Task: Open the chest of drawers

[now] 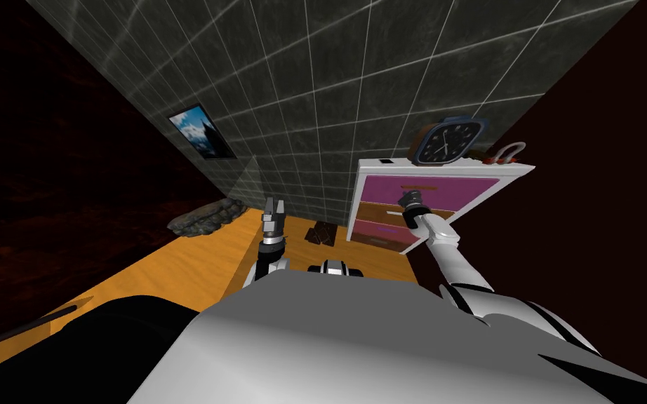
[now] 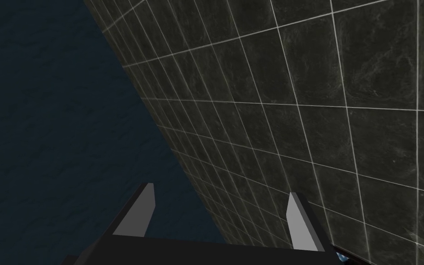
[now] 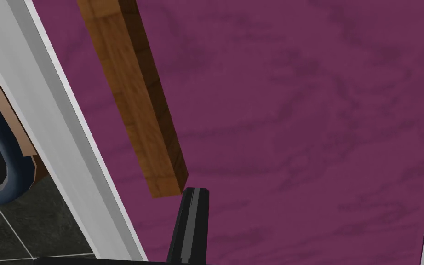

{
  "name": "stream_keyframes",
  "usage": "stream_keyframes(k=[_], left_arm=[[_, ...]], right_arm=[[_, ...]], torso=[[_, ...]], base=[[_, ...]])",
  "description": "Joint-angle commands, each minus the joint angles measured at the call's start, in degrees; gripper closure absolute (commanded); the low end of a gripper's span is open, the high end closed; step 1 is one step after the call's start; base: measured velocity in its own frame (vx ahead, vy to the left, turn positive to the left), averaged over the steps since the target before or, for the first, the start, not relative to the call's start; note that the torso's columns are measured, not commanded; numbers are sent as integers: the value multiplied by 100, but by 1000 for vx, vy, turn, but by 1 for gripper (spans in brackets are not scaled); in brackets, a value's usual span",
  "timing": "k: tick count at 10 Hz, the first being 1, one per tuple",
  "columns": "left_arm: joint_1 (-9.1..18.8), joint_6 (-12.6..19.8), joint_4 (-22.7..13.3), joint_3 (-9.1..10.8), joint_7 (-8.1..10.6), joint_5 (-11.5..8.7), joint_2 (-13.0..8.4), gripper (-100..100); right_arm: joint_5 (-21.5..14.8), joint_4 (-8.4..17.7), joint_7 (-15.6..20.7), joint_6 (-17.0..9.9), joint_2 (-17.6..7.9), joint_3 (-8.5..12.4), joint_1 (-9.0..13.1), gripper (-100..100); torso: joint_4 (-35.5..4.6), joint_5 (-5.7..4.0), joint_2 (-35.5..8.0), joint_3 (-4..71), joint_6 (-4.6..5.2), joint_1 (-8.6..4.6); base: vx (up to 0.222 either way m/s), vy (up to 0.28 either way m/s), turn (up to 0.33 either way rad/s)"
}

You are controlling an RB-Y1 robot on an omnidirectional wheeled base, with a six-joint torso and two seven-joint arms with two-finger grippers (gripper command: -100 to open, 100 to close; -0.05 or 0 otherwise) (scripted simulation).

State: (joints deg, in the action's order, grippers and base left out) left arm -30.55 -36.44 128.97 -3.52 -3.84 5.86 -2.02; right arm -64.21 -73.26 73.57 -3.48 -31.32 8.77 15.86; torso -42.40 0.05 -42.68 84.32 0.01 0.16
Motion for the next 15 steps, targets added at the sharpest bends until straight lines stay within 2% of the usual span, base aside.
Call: stream_keyframes(k=[1,3,4,8,9,10,11,12,15], left_arm=[[1,0,0,0,0,0,0,0],[1,0,0,0,0,0,0,0],[-1,0,0,0,0,0,0,0],[-4,-1,1,1,0,0,-2,0],[-4,-1,1,1,0,0,-2,0],[-3,-1,1,1,0,0,-1,0],[-3,0,0,1,0,0,-1,0],[-2,0,0,1,0,0,-1,0],[0,0,0,0,0,0,0,0]], right_arm=[[52,19,-39,46,-87,-27,16,100],[69,19,-45,40,-110,-45,19,100],[204,104,-191,20,-99,-12,96,-100],[436,251,-441,-19,-75,56,242,-100],[366,246,-374,21,-61,75,225,-100],[466,400,-457,10,-231,43,331,-100],[426,333,-420,13,-159,54,286,-100],[434,343,-430,11,-171,51,295,100],[492,375,-475,53,-264,5,314,100]], torso=[[2,-3,5,3,0,-11],[9,-3,29,19,-1,-10],[20,-7,74,44,-2,-26],[17,-5,55,35,-1,-14],[11,-3,38,24,-1,-9],[3,-2,4,4,1,-5],[3,-2,16,9,-1,-11],[7,-5,17,12,1,-12],[24,-25,25,14,-6,-19]], base=[[-216,70,-34],[-165,63,-18],[68,-16,28],[154,-47,33],[83,-20,13],[100,-21,71],[62,-15,23],[10,-2,-3],[-141,48,-30]])
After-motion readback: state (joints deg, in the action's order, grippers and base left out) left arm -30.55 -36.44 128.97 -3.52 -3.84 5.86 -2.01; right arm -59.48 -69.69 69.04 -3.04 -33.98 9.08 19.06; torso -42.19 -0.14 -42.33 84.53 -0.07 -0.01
